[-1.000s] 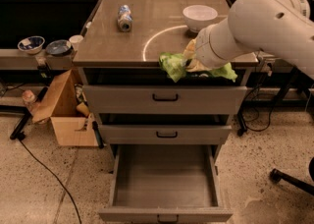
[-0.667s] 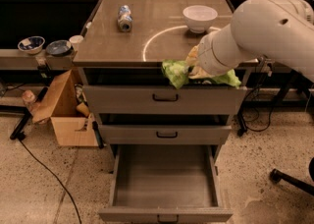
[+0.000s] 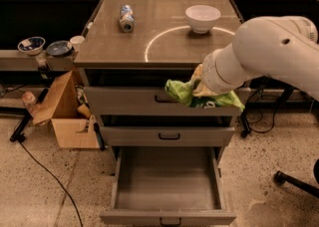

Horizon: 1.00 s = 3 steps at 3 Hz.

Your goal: Place green rice chip bag into bottom drawer

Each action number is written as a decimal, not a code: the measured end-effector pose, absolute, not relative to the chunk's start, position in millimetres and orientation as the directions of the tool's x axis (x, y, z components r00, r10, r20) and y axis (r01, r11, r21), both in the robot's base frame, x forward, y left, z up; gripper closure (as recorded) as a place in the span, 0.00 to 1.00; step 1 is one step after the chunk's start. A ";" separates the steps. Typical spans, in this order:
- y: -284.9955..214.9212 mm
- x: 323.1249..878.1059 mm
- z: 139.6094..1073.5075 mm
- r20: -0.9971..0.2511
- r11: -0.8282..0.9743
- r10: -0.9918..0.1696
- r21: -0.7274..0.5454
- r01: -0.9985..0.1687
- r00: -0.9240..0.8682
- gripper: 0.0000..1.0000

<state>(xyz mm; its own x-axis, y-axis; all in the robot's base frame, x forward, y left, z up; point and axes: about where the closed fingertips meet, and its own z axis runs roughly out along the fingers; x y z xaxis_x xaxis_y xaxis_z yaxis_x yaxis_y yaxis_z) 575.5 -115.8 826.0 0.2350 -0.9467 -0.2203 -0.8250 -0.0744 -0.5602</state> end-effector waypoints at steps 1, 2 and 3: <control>-109.5 570.1 803.7 -0.198 -0.082 -0.955 -0.541 -0.837 0.222 1.00; -102.3 567.4 775.4 -0.156 -0.105 -0.965 -0.512 -0.852 0.212 1.00; -93.2 561.1 744.2 -0.127 -0.126 -0.970 -0.466 -0.876 0.207 1.00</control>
Offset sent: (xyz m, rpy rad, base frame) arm -0.0098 0.0205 -0.0872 -0.1434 0.0854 -0.0236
